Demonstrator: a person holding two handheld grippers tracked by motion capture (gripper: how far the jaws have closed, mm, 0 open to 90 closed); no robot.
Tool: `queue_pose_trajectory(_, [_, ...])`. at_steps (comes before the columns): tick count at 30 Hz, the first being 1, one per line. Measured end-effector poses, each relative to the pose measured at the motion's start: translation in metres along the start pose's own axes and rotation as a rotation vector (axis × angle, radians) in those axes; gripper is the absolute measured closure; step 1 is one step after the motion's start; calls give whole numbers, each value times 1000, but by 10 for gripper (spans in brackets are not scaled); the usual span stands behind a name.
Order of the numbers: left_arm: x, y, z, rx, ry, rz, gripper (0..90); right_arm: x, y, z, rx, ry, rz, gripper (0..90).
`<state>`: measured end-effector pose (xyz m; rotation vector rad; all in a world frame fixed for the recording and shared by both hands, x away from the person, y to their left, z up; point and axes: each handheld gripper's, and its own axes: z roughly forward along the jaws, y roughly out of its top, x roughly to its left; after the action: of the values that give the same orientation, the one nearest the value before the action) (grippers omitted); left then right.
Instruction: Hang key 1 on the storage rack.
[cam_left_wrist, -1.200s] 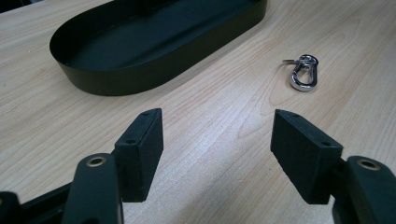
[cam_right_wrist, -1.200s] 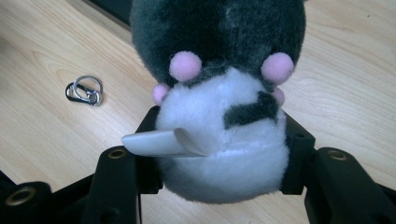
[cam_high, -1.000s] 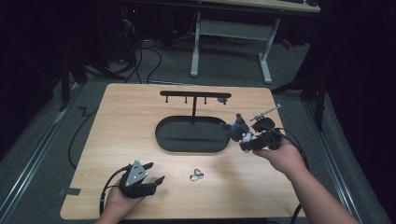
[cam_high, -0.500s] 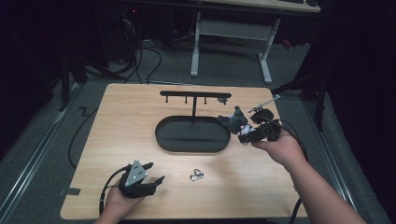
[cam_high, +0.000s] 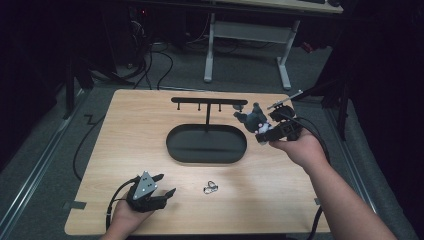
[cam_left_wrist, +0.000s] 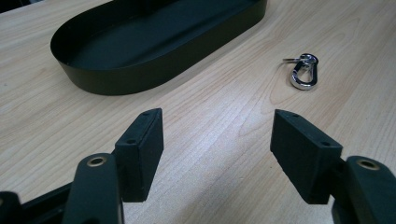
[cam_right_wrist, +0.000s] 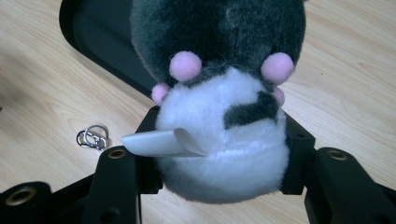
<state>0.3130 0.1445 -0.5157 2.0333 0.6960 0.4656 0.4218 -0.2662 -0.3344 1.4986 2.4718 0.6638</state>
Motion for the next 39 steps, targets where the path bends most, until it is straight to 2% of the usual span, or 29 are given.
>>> queue_pose_trajectory(17, [0,0,1,2,-3,4,355,4,17,-6,-34,-11,12,472])
queue_pose_trajectory(22, [0,0,0,0,-3,2,355,1,19,-2,-39,-32,17,472])
queue_pose_trajectory(25, [0,0,0,1,-3,2,355,-8,15,2,-40,-47,46,471])
queue_pose_trajectory(29, [0,-1,1,3,-3,3,355,-17,7,9,-38,-43,76,470])
queue_pose_trajectory(39, [-1,-1,2,12,-6,7,356,-18,-5,36,-13,-32,70,466])
